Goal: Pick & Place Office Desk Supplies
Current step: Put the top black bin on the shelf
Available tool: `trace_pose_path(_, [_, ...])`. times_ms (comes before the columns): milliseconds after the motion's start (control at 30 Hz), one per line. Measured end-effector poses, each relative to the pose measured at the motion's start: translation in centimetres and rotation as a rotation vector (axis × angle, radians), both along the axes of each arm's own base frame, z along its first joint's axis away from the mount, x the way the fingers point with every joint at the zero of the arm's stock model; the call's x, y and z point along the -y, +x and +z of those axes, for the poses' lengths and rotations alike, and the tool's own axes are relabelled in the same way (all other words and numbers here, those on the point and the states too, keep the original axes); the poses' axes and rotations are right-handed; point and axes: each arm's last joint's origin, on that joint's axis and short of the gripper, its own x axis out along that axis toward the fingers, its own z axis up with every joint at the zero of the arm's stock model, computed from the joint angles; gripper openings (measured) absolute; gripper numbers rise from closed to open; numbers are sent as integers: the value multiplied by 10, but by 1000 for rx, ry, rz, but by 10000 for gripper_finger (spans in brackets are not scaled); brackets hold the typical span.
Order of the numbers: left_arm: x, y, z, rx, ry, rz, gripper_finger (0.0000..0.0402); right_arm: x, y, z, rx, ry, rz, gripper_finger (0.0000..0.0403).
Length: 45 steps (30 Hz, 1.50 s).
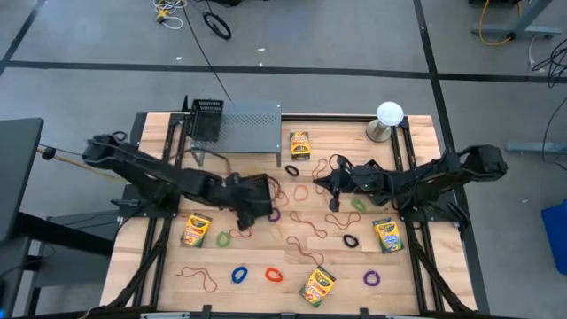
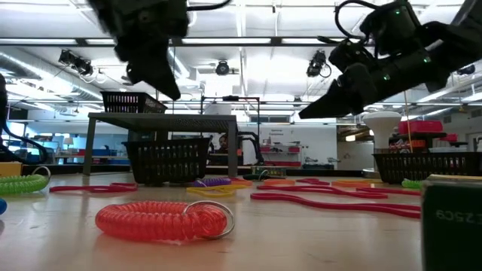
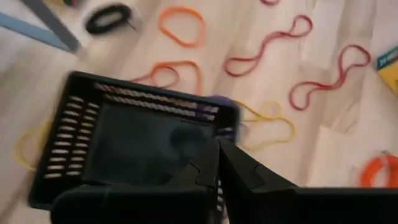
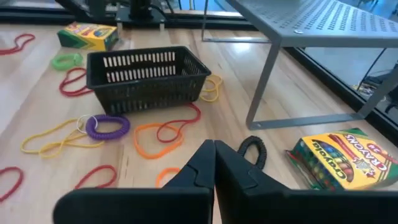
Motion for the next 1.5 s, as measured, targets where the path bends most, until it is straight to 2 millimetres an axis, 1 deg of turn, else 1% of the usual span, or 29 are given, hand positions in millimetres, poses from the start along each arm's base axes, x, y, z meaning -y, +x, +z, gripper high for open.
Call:
trace_pose_path(133, [8,25,3,-139,-17,22,49,0,-5,-6,-9,-4,0,5])
trace_pose_path(200, [11,33,1,-216,-1,33,72,0,-7,-7,-13,-11,3,6])
trace_pose_path(300, [15,43,-6,-272,16,32,106,0,-8,-9,-14,-24,8,6])
trace_pose_path(433, [17,51,-21,-309,19,31,147,-1,-8,-9,-10,-20,24,6])
trace_pose_path(567, [18,54,-30,-325,34,38,179,-1,-8,-9,-10,-17,40,6])
trace_pose_path(667, [18,57,-37,-341,56,34,192,-1,-8,-9,-11,-16,42,6])
trace_pose_path(733, [19,58,-42,-358,65,24,193,-1,-8,-9,-11,-15,45,6])
trace_pose_path(800, [20,59,-46,-366,72,7,187,-1,-8,-9,-11,-15,45,6])
trace_pose_path(900, [24,61,-50,-368,75,-17,161,-1,-8,-9,-12,-22,47,6])
trace_pose_path(1133, [26,58,-54,-384,98,-24,74,-1,-8,-9,-12,-22,47,6])
trace_pose_path(1233, [26,58,-51,-366,120,-21,36,-1,-8,-9,-12,-22,47,6])
trace_pose_path(1300, [25,56,-42,-347,120,-38,16,-1,-8,-9,-12,-22,47,6])
trace_pose_path(1367, [24,54,-26,-310,116,-51,14,-1,-8,-9,-12,-22,47,6])
trace_pose_path(1500, [21,42,16,-263,139,-75,15,-1,-8,-9,-12,-22,47,6])
